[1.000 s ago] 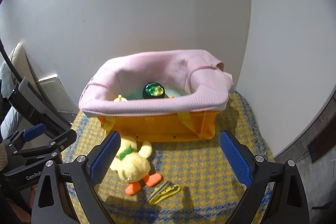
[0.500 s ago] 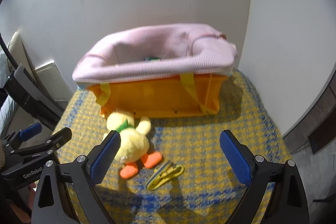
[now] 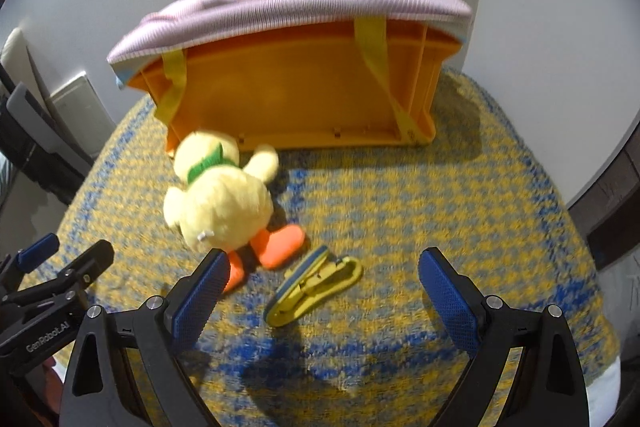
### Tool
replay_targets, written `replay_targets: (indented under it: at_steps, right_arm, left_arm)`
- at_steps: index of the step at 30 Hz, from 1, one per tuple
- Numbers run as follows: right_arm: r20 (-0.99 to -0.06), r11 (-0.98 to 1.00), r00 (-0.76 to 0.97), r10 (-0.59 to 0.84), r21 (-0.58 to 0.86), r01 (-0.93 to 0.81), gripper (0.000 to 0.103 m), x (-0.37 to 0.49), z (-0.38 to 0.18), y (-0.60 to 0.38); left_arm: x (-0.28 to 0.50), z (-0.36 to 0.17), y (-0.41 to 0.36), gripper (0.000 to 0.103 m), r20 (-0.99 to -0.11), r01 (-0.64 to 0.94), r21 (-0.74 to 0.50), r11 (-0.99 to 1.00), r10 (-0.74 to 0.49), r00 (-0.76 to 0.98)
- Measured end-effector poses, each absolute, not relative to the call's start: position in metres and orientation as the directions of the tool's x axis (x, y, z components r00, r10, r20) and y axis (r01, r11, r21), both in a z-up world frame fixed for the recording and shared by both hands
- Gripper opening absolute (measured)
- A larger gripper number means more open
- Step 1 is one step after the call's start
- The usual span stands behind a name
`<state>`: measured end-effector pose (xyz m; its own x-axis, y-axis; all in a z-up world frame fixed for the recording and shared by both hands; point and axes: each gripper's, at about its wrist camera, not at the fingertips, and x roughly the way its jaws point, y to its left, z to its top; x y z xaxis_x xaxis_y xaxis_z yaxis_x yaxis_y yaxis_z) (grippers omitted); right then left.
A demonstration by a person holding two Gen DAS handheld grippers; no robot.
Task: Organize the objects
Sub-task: 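Withdraw both open tools from the basket toward the plush duck and clip, then grasp the yellow-blue clip with the right tool while the left tool grasps the plush duck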
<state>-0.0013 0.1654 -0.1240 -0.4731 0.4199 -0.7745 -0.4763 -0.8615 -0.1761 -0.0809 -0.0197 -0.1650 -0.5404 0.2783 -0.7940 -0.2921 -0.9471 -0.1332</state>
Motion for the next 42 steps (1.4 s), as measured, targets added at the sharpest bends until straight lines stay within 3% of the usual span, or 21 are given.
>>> replay_targets:
  at_steps: [12, 16, 18, 25, 30, 32, 42]
  right_arm:
    - [-0.825, -0.851, -0.397, 0.402, -0.176, -0.495, 0.093, -0.007, -0.156, 0.173]
    - [-0.844, -0.849, -0.383, 0.376, -0.147, -0.508, 0.074, -0.005, -0.163, 0.18]
    - [-0.845, -0.85, -0.391, 0.364, -0.129, -0.511, 0.07, -0.002, -0.163, 0.182]
    - [-0.848, -0.87, -0.417, 0.327, -0.098, -0.483, 0.036, 0.001, -0.16, 0.18]
    - [-0.846, -0.877, -0.426, 0.321, -0.095, -0.471, 0.023, 0.006, -0.156, 0.179]
    - [-0.843, -0.884, -0.436, 0.314, -0.092, -0.458, 0.011, 0.01, -0.152, 0.182]
    - [-0.808, -0.874, -0.475, 0.349, -0.098, -0.476, 0.01, 0.031, -0.129, 0.195]
  left_arm:
    - [-0.083, -0.185, -0.024, 0.095, -0.811, -0.286, -0.14, -0.948, 0.275, -0.516]
    - [-0.082, -0.185, -0.022, 0.095, -0.813, -0.291, -0.141, -0.946, 0.279, -0.512]
    - [-0.08, -0.185, -0.021, 0.095, -0.812, -0.296, -0.139, -0.945, 0.28, -0.512]
    - [-0.078, -0.185, -0.019, 0.095, -0.814, -0.301, -0.135, -0.944, 0.279, -0.509]
    - [-0.075, -0.182, -0.019, 0.095, -0.814, -0.302, -0.143, -0.942, 0.286, -0.505]
    - [-0.074, -0.18, -0.017, 0.095, -0.814, -0.304, -0.149, -0.941, 0.292, -0.502]
    - [-0.073, -0.163, 0.013, 0.095, -0.798, -0.345, -0.163, -0.924, 0.329, -0.505]
